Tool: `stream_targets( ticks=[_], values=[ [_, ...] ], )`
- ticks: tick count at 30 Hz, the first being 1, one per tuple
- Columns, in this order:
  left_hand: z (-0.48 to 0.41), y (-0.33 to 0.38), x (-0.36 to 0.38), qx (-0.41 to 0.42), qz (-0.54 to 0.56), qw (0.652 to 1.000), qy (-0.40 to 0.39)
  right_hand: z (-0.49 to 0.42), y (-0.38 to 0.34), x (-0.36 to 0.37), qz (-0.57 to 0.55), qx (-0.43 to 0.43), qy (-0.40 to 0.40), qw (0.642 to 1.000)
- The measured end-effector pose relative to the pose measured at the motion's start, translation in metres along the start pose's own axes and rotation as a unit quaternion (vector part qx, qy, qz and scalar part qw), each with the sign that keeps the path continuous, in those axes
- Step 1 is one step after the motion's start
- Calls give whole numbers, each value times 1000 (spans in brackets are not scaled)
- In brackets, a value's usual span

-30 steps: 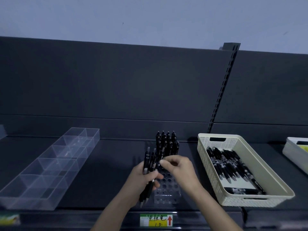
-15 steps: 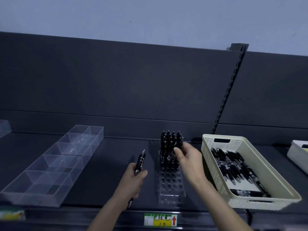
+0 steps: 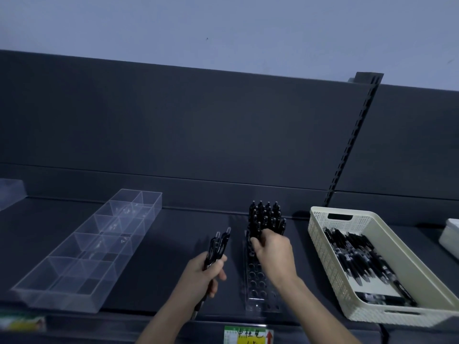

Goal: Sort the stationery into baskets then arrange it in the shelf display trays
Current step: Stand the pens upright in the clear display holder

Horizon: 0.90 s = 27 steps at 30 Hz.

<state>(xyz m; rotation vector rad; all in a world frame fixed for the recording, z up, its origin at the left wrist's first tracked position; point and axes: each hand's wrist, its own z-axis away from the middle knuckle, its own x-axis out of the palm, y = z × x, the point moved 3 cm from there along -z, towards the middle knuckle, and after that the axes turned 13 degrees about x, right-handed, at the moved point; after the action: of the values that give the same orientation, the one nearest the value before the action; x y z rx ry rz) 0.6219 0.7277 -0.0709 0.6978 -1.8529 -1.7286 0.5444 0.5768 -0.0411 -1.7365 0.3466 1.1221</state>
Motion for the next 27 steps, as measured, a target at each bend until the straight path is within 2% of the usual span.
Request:
stream_targets(
  ticks=[11,16,21,27],
  values=[
    [0,-1,7,-24,34,999,8,2,-2,-1,-2,13,-3,1000],
    [2,2,5,5,13,1000,11,4,-2,-1,12,-20,1,1000],
    [0,-2,8,4,14,1000,18,-2,2,-5,-53,17,-11,998],
    [-2,0,16,10,15,1000,15,-2,4,-5,-35,4,-9,999]
  ],
)
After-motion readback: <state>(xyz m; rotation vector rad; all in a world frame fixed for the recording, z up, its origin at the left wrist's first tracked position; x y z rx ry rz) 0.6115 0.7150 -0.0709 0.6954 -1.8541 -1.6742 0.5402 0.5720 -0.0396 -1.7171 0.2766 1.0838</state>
